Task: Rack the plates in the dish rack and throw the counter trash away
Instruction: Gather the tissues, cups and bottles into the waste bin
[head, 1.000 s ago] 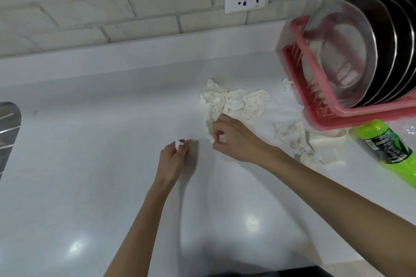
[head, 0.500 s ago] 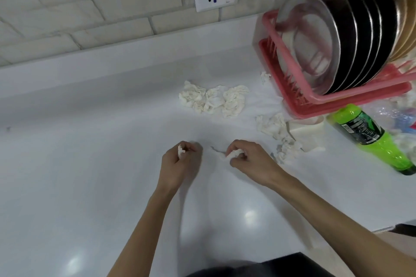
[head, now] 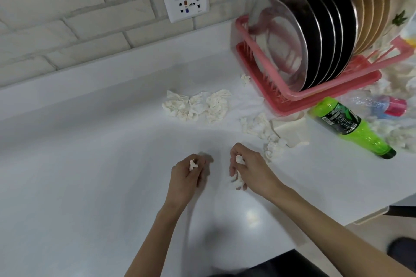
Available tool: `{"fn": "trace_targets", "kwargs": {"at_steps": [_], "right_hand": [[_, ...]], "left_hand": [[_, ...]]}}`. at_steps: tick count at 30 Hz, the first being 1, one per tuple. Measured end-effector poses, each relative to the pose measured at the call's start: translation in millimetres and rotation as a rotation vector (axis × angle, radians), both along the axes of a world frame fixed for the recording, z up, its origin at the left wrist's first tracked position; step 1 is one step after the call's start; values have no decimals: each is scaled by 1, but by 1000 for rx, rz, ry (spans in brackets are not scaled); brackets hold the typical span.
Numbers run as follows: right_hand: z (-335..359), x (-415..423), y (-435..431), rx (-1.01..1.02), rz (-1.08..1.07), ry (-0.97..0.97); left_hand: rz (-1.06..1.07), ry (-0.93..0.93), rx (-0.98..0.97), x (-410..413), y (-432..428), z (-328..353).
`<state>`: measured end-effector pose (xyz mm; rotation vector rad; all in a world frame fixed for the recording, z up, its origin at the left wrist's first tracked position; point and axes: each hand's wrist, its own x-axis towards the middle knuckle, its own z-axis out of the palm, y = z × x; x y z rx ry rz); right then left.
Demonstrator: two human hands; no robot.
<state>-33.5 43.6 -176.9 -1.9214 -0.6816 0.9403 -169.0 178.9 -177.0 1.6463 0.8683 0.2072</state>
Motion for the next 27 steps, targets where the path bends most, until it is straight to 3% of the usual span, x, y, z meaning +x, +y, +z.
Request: {"fn": "trace_targets", "kwargs": {"at_steps": [5, 10, 13, 19, 24, 27], "right_hand": [[-3, -2, -4, 1, 50, -71], [3, -5, -4, -58, 4, 12], [1, -6, -4, -34, -14, -38], [-1, -2, -5, -41, -28, 123], [-1, -3, -3, -1, 6, -77], [5, -4, -2, -2, -41, -63]], "left_hand": [[-40, -66, -96, 3, -8, 2], [3, 5, -26, 4, -15, 2], [4, 19, -6, 4, -16, 4], [-3, 25, -79, 4, -13, 3], [-35, 26, -5, 6, -14, -2], [-62, 8, 2, 7, -15, -1]]}}
